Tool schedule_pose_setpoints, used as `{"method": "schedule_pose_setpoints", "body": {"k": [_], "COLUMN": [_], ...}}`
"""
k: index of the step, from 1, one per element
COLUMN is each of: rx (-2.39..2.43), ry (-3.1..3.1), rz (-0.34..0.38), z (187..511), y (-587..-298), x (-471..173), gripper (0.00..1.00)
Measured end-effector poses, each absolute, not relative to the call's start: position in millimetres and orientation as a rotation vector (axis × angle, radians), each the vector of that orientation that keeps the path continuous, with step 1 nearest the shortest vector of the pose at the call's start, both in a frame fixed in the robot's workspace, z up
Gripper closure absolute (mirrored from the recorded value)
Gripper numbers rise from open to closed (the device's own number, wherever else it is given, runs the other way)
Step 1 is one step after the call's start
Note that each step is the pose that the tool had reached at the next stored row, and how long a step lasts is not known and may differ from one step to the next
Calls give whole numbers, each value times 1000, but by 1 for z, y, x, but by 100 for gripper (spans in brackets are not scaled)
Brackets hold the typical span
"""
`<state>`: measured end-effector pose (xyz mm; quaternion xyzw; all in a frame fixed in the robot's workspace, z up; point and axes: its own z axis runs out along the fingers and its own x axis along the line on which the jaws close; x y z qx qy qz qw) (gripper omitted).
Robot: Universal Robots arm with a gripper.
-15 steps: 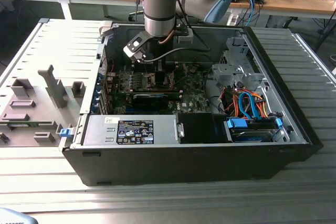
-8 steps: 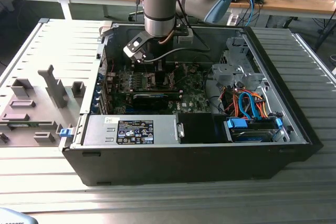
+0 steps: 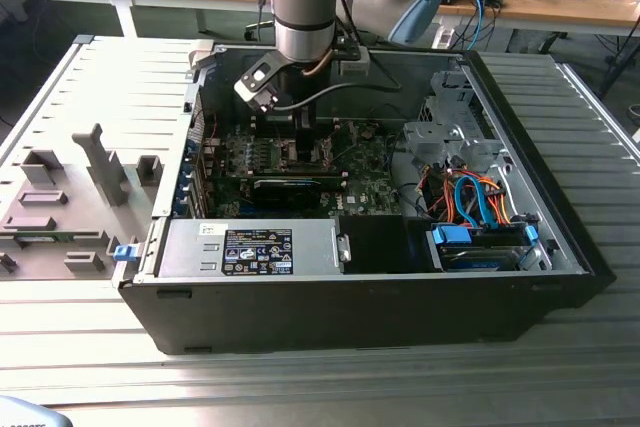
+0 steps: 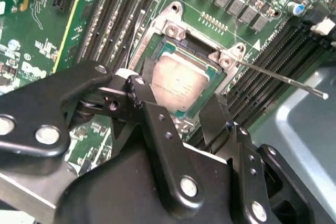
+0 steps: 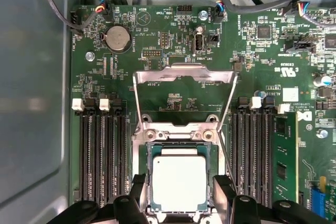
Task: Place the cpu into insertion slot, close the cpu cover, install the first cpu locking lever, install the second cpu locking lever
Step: 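Place the cpu into insertion slot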
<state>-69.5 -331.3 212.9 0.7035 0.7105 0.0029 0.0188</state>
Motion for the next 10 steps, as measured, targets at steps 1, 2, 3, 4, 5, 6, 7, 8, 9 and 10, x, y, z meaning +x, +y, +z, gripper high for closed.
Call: {"method": "schedule_pose_setpoints", "body": {"k": [1,2,3,4,5,6,7,8,9,10], "rx": [2184,2185,2185,2185,2186,2186,2187,2187,2188,2189], "ry": [2206,2206,2207,2207,2207,2208,2208,2209,2209,2210], "rz": [10,10,11,12,13,14,16,16,18,19], "z": [214,215,217,218,219,220,221,222,223,224], "y": [-331,-331,-331,-331,-331,-331,-331,-331,-331,-331], "x": [-70,-70,-70,-70,-70,-70,-70,-70,-70,-70], "gripper": [38,38,38,38,38,38,38,38,38,38]}}
